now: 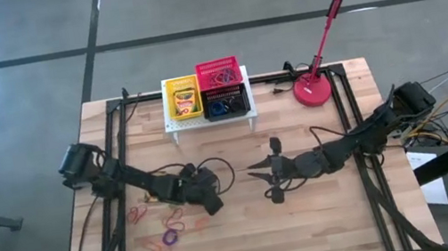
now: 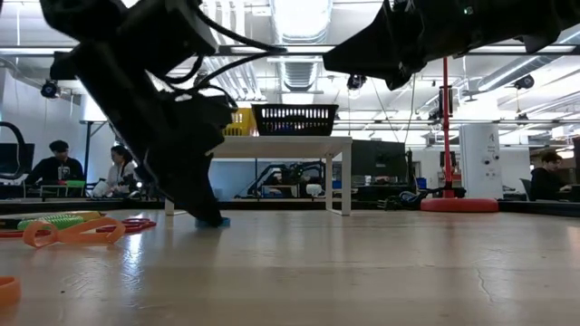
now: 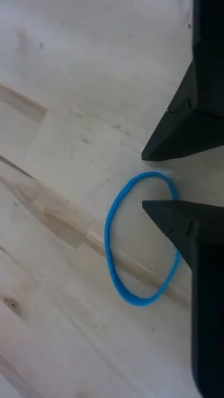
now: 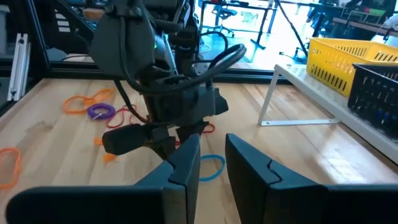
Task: Pick & Place Office Desk Supplies
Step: Put the blue rubber band into the red bin
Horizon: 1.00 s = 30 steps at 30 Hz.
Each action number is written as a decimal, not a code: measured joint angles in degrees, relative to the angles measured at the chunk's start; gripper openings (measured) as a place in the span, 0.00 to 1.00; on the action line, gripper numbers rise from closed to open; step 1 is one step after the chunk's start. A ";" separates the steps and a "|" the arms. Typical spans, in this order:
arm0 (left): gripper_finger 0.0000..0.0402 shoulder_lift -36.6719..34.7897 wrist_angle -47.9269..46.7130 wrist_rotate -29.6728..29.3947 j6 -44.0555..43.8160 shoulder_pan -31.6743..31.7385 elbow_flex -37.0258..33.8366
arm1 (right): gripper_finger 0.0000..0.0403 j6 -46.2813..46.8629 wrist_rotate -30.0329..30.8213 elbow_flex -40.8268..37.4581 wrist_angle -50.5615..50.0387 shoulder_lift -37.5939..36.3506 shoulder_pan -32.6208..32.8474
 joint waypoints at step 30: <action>0.01 -7.67 17.07 5.00 10.84 -0.06 -2.73 | 0.24 1.33 -0.24 -0.04 -3.20 0.00 -0.07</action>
